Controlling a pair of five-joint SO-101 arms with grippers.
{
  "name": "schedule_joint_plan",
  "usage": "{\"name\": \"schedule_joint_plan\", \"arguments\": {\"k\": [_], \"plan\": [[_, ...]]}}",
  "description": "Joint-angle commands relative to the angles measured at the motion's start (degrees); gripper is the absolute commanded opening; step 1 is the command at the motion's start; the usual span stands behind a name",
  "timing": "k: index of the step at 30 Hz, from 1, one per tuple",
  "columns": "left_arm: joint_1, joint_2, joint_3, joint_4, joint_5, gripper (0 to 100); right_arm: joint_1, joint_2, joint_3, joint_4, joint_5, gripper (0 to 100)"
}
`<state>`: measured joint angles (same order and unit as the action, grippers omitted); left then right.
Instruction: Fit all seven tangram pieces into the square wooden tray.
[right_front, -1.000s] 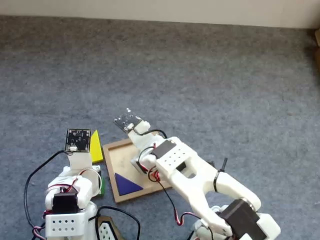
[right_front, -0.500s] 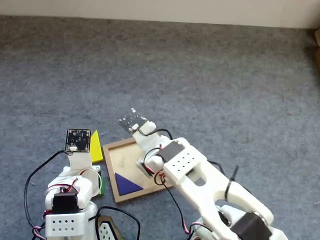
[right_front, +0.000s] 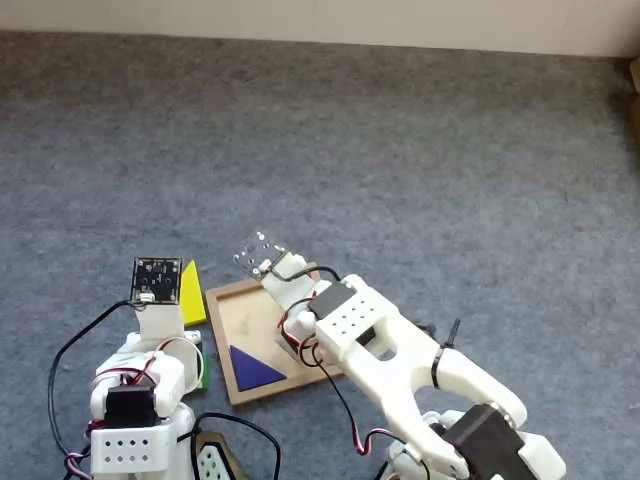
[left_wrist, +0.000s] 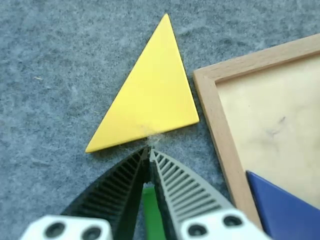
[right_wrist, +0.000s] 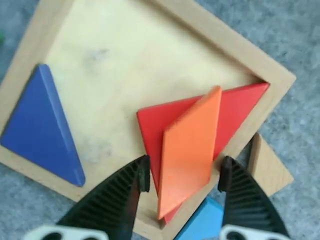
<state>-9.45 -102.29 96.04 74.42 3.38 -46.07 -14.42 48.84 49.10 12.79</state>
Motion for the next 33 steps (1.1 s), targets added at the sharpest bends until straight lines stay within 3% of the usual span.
{"name": "schedule_joint_plan", "arguments": {"k": [1, 8, 15, 22, 33], "plan": [[-0.7, -0.4, 1.2, 0.4, -0.5, 1, -0.9, -0.1, -0.5, 0.3, 0.9, 20.9], [-0.7, -0.4, 1.2, 0.4, -0.5, 1, -0.8, -0.2, -0.7, 0.5, 4.1, 7.5], [-0.7, -0.4, 1.2, 0.4, -0.5, 1, 1.3, -4.5, -0.5, 0.7, 4.7, 6.7], [-0.7, -0.4, 1.2, 0.4, -0.5, 1, 2.3, -17.5, -0.2, 8.0, 4.7, 6.7], [-0.7, -0.4, 1.2, 0.4, -0.5, 1, 17.5, -19.9, 0.7, 11.6, 6.6, 6.7]]}}
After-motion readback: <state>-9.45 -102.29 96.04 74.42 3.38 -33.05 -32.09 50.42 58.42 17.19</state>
